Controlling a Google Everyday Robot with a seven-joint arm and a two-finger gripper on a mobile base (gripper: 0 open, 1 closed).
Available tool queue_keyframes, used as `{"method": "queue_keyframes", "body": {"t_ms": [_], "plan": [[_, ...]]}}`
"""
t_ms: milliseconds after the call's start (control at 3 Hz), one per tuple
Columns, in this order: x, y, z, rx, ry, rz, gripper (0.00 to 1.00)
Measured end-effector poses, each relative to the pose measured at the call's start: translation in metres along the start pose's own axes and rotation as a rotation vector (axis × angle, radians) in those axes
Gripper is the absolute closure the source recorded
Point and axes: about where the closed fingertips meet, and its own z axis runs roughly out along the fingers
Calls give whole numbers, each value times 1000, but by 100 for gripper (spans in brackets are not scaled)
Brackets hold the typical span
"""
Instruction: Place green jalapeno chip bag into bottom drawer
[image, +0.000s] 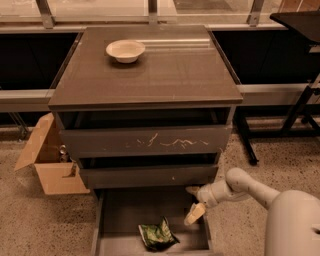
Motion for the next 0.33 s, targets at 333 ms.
{"method": "queue_keyframes", "body": {"t_ms": [333], "plan": [[-4,11,-48,17,-25,2,0]]}}
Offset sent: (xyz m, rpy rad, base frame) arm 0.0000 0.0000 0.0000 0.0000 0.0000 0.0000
